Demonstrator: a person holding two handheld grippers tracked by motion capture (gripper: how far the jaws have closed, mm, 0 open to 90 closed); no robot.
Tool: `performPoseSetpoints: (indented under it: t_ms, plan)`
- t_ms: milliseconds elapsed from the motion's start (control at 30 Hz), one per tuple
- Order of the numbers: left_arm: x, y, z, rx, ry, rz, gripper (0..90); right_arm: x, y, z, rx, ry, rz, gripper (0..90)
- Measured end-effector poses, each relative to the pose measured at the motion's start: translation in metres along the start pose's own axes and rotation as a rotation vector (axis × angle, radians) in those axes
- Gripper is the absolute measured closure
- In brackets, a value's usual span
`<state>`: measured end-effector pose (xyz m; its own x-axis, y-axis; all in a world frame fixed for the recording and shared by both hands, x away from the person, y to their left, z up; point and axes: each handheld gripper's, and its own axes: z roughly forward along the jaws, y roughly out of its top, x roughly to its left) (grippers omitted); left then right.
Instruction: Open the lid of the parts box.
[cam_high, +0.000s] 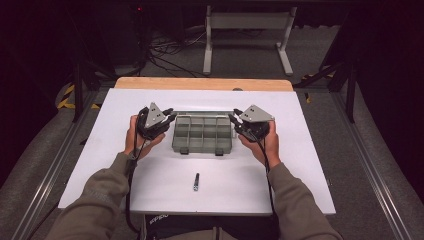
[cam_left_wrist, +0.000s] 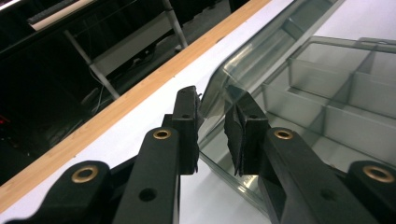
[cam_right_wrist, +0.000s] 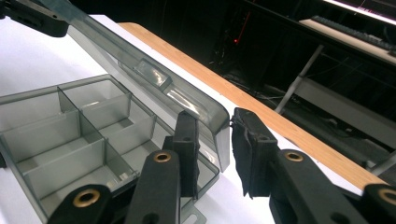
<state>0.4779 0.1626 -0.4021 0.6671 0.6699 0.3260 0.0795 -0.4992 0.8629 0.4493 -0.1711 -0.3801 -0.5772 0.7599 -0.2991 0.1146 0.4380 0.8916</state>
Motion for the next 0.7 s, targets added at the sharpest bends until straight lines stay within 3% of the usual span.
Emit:
performPoseSetpoints:
  t_ms: [467, 567, 700]
  plan:
    - [0.015, 0.012, 0.016, 0.007, -0.003, -0.049, 73.6, -0.021, 0.011, 0.018, 0.003, -0.009, 0.094, 77.3]
    - [0.018, 0.007, 0.021, -0.023, -0.021, -0.094, 72.9, -0.025, 0.01, 0.024, -0.006, -0.021, 0.12, 77.7]
    - [0.021, 0.002, 0.028, -0.025, -0.023, -0.119, 73.9, -0.027, 0.007, 0.034, -0.003, -0.043, 0.14, 78.9]
